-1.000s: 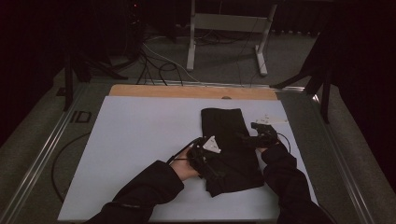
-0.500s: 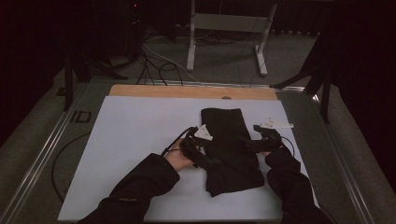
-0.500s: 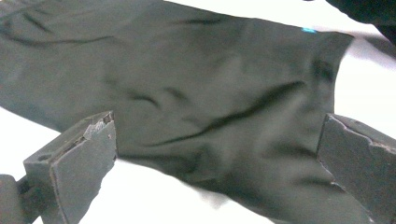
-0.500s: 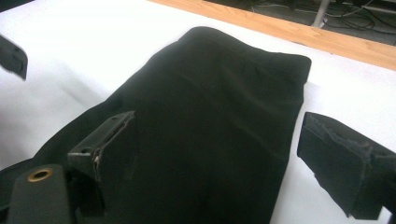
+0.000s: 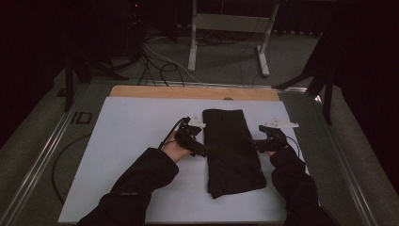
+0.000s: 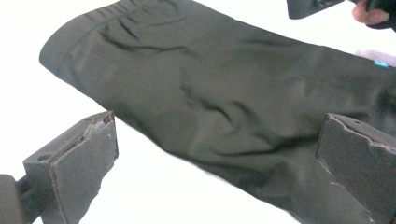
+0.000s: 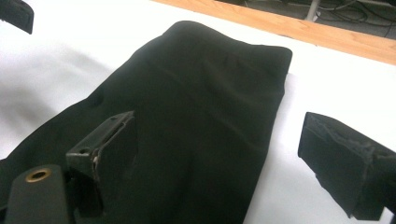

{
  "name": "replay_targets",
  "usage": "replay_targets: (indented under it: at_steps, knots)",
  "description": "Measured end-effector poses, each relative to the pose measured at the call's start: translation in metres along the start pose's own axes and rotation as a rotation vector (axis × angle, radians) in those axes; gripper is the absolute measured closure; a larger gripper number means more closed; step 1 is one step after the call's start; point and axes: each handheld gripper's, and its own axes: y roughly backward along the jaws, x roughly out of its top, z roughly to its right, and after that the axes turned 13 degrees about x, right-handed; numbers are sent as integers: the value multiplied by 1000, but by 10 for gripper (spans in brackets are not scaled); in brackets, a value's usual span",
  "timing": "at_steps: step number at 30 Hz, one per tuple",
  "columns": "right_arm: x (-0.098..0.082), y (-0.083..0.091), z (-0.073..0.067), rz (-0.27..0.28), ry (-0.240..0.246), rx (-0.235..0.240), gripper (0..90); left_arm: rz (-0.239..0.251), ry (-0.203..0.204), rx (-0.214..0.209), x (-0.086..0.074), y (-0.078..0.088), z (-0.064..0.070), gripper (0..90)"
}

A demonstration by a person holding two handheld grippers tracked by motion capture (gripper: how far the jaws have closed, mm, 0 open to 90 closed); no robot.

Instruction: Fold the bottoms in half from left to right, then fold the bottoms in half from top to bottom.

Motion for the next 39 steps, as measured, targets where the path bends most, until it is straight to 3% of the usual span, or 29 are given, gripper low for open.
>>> replay_targets:
  at_steps: [5,20,34,39]
  knots:
    - [-1,-3,5,-6,-5,-9,112,13,23,19,5,-5,-9,7]
    - [6,-17,14,-24,-25,-21,105,-10,100,36,10,-25,-29,7]
    - [16,-40,27,-53,-32,-36,123,4,176,41,15,-42,-30,7]
    - [19,-45,31,-58,-28,-40,123,32,197,43,17,-47,-31,7]
